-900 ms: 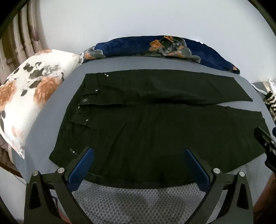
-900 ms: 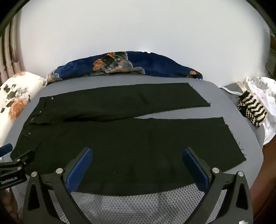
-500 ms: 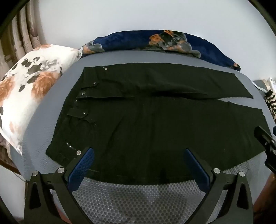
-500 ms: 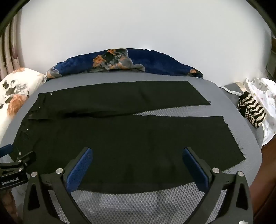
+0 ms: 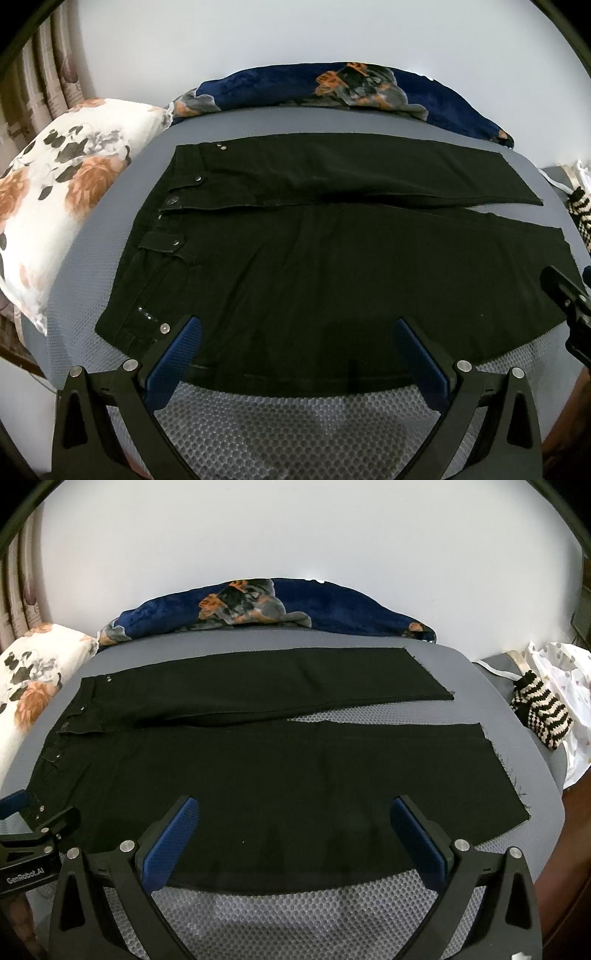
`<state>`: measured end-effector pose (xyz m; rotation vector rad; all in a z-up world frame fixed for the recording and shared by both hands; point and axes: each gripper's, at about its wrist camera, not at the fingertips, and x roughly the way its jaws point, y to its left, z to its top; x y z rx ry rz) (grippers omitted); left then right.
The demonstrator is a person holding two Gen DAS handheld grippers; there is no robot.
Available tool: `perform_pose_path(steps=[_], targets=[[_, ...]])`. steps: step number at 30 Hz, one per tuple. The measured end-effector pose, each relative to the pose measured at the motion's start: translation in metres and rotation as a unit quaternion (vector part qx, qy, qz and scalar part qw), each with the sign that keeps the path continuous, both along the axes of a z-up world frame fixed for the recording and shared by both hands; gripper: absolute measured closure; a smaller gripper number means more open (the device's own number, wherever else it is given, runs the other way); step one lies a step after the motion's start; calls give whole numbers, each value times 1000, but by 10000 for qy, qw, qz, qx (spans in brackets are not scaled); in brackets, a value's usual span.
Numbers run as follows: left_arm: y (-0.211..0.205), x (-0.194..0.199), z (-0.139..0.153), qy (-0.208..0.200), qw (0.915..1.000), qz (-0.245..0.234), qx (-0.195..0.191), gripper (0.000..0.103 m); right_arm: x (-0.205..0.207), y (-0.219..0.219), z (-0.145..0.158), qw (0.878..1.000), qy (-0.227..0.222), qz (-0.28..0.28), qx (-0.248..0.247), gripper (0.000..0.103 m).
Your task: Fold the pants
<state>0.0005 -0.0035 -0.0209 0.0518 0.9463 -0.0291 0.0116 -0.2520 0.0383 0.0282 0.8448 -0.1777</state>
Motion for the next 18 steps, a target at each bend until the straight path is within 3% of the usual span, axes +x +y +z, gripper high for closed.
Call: perform_pose_path(steps=[18], targets=[[10, 0, -3, 47, 9997, 235, -30, 1, 3, -12, -7, 9994, 206, -278, -61, 1]])
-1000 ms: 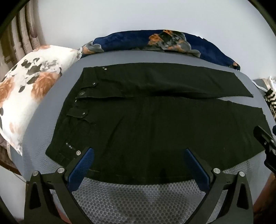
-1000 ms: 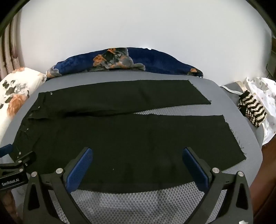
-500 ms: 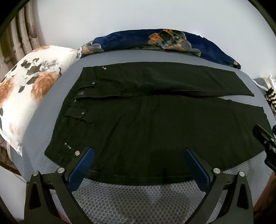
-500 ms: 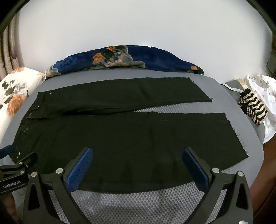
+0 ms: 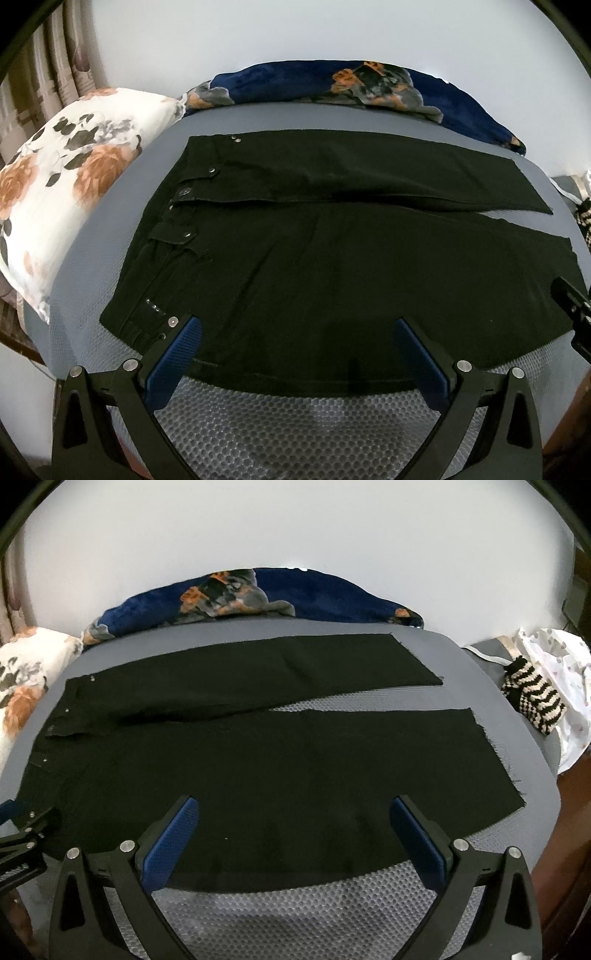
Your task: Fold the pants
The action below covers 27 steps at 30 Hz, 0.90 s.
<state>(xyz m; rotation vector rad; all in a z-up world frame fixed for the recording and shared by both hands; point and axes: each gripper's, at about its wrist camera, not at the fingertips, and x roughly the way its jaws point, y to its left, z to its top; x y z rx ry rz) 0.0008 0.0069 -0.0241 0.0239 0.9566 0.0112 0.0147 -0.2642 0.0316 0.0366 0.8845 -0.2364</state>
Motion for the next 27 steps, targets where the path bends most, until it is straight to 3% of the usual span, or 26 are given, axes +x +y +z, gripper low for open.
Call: perform_pose_path(steps=[27], targets=[[5, 2, -5, 113, 9999, 128, -21, 0, 4, -2, -12, 9998, 139, -8, 150, 2]])
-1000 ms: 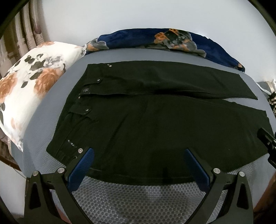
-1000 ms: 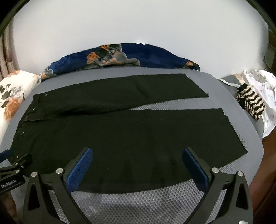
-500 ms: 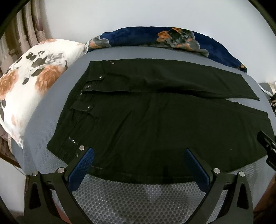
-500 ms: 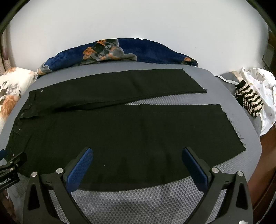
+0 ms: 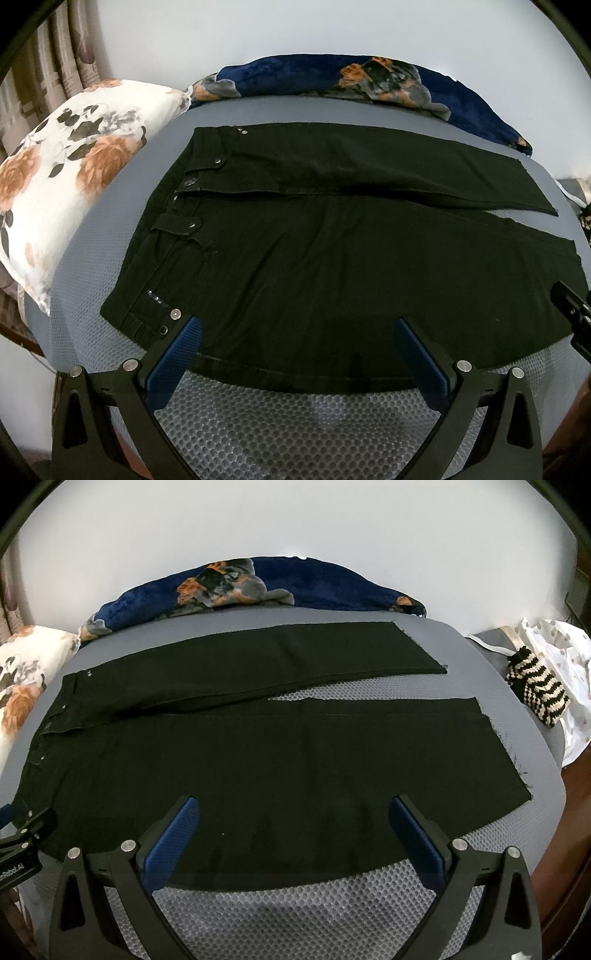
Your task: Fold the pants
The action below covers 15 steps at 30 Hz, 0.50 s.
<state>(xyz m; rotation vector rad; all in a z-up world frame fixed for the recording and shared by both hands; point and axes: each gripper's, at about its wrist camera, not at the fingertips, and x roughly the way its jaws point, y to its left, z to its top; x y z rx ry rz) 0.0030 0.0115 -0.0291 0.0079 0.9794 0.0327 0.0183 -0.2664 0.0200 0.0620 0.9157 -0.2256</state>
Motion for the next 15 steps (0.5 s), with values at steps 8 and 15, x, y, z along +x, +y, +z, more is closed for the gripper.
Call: perform_pose_path(steps=[8, 15], targets=[[2, -1, 1, -8, 10000, 12, -4, 1, 2, 5, 3, 10000, -20, 72, -5, 2], [3, -1, 4, -32, 10000, 34, 29, 1, 2, 5, 8, 9999, -45, 86, -34, 2]])
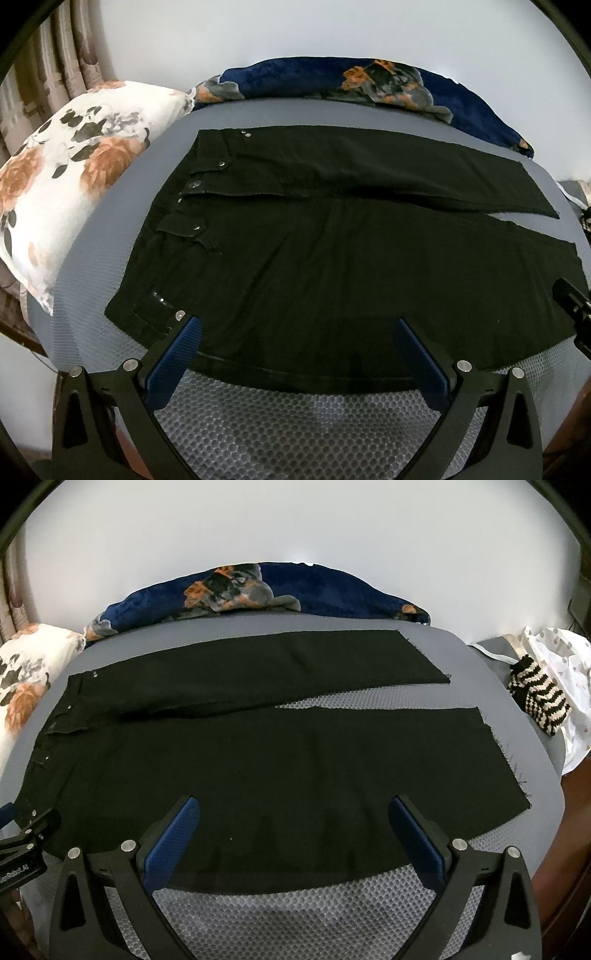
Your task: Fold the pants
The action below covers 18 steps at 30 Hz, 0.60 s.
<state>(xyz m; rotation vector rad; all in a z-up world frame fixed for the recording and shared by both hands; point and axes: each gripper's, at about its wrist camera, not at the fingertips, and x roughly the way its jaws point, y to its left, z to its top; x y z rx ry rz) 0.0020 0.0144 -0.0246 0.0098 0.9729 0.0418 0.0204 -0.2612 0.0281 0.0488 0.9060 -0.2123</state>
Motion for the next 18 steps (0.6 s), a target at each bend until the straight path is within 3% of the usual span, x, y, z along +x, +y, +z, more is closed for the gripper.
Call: perform_pose_path(steps=[18], targets=[[-4, 8, 9, -71, 9999, 20, 107, 0, 10, 0, 11, 9999, -63, 82, 28, 2]])
